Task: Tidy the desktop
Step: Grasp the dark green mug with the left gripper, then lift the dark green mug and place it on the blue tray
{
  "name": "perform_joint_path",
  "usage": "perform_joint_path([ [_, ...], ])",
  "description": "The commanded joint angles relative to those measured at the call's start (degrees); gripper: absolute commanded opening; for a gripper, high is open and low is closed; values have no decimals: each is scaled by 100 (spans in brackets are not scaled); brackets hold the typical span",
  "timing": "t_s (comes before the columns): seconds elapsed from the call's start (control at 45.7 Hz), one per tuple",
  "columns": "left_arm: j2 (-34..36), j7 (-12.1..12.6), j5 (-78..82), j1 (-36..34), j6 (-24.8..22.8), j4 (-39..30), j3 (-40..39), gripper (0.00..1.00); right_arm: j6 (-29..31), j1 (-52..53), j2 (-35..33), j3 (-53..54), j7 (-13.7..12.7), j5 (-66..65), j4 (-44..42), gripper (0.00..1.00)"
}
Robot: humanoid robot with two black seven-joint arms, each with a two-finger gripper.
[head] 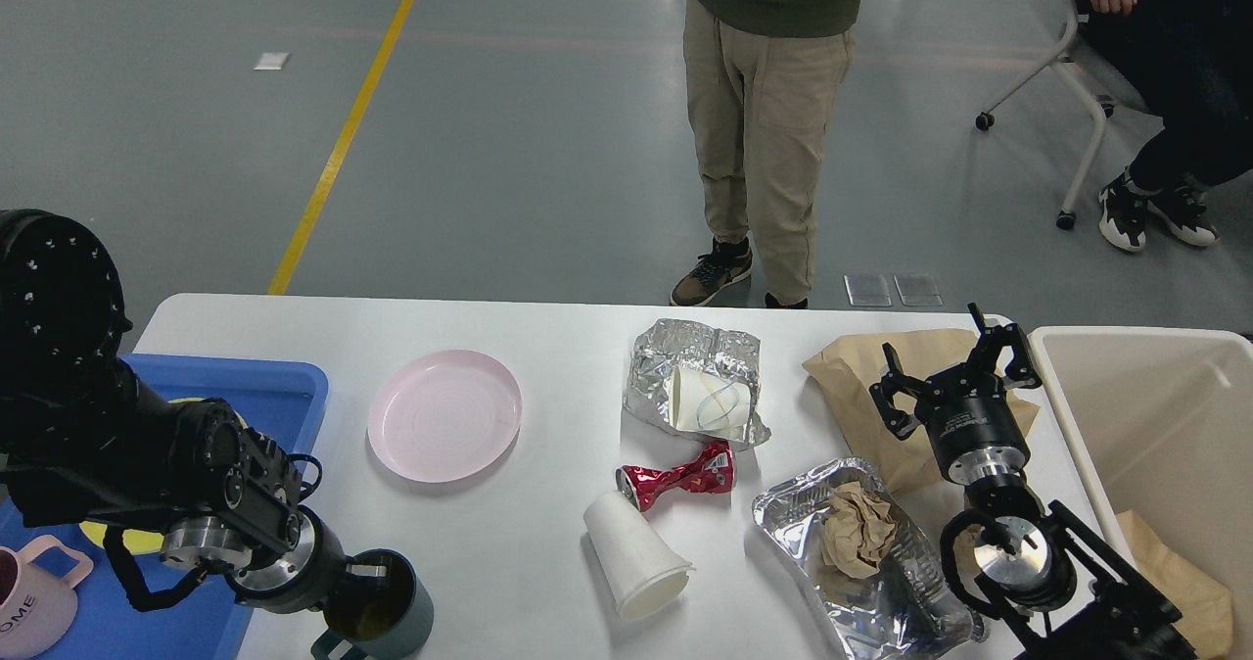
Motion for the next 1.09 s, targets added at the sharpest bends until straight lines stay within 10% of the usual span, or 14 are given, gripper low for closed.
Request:
perform_joint_path([
  [0.0,39,78,3,-36,-38,-9,18,5,0,0,-1,0,0,1,8,100],
  [0.525,215,-19,179,-422,-828,-44,27,0,0,0,-1,0,0,-8,-1,100],
  [1.072,417,-150,161,-4886,-3763,-1266,466,0,0,0,-1,0,0,1,-1,100],
])
